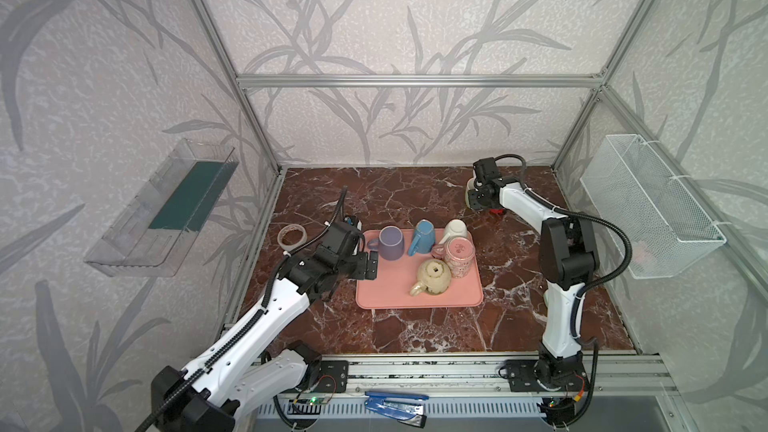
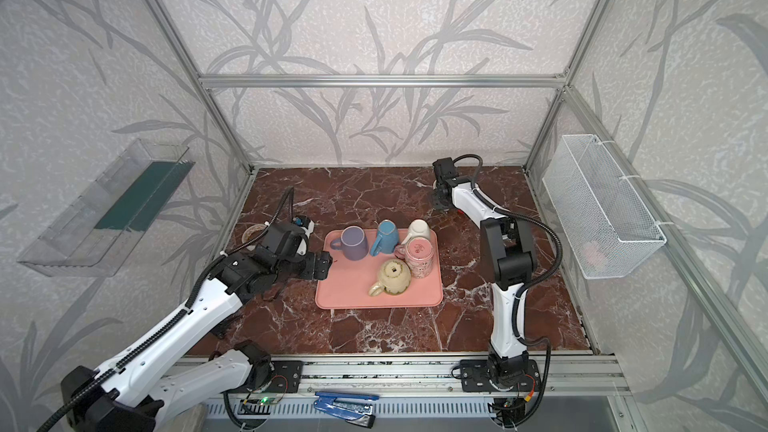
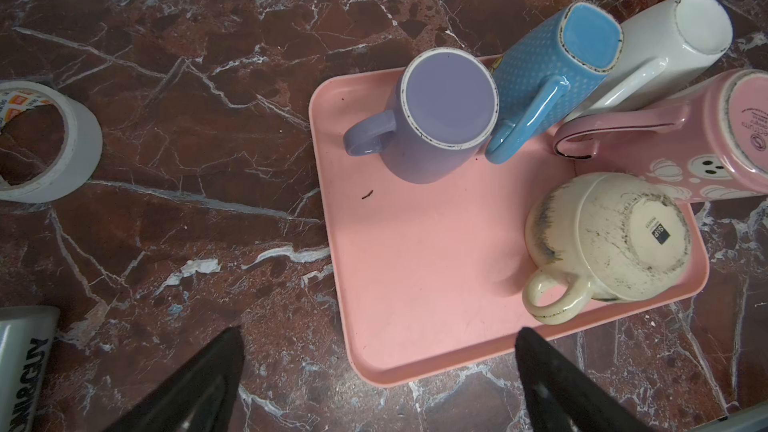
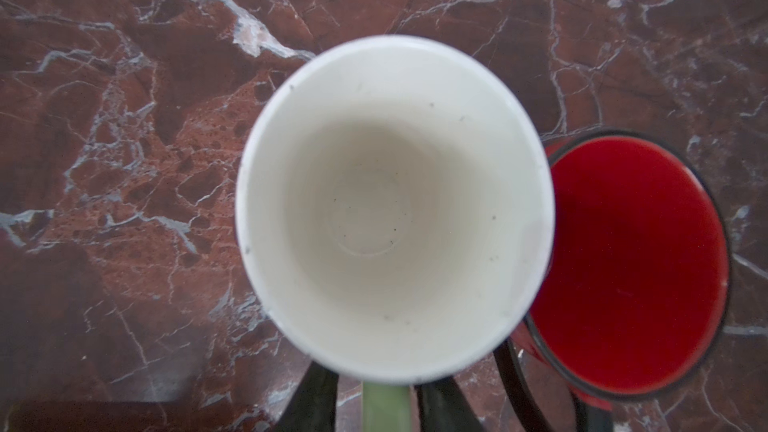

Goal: Turn the mug right side up
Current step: 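Open the right gripper and withdraw while the left gripper moves over the tray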

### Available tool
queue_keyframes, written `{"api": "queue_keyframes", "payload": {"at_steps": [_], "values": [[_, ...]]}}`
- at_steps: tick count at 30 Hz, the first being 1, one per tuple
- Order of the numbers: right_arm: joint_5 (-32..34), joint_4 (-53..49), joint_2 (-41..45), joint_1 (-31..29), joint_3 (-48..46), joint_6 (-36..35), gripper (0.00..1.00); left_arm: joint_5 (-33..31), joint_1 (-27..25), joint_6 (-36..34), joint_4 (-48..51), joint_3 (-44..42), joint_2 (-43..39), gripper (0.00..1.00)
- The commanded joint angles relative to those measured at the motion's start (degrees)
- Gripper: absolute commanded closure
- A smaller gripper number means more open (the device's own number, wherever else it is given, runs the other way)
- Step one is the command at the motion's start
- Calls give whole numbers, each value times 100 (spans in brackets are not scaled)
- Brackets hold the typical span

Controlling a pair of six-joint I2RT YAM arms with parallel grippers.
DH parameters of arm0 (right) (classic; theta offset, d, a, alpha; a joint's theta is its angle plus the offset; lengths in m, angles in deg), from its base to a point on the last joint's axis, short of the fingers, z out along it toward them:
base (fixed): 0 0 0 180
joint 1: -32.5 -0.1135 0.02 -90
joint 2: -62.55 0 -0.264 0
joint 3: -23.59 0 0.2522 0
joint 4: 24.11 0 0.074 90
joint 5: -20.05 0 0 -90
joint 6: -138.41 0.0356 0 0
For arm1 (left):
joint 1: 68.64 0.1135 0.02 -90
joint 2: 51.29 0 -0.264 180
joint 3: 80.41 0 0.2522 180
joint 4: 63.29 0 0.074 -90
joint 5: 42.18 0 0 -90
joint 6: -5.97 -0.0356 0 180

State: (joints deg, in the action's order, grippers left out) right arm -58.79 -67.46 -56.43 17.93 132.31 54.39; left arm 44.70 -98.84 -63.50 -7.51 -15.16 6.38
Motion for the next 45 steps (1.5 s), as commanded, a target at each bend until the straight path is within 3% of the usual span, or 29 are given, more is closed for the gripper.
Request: {"api": "queue_keyframes", "payload": {"at_steps": [1,9,15,20,26,32,37,42,45], "values": [[-216,49,323,33,-44,-8,62,5,37,-85,84,-52,-36,0],[-572,25,1042,33,-498,-1,51,164,31,-120,39,-1,-37,3],[-1056,447,2072,-13,-1402,227,46,260,17,-107,77,131,-15,6],[-1777,957,3157,-134,-2447,701,44,407,-12,-180,209,313,18,20],[-2647,1790,4529,-426,-3793,1328,40,421,-39,-329,375,524,70,25],[-3379,2595,5350,-835,-4858,2137,38,507,-101,-408,502,864,516,32],[-3328,1924,6154,-1137,-5070,2232,38,507,-253,-474,549,1058,866,35],[-3341,1942,6927,-1347,-5793,2803,38,545,-371,-581,543,1248,1258,38],[-3157,1735,7239,-1346,-5998,2622,38,654,-451,-652,390,1417,1585,40]]}}
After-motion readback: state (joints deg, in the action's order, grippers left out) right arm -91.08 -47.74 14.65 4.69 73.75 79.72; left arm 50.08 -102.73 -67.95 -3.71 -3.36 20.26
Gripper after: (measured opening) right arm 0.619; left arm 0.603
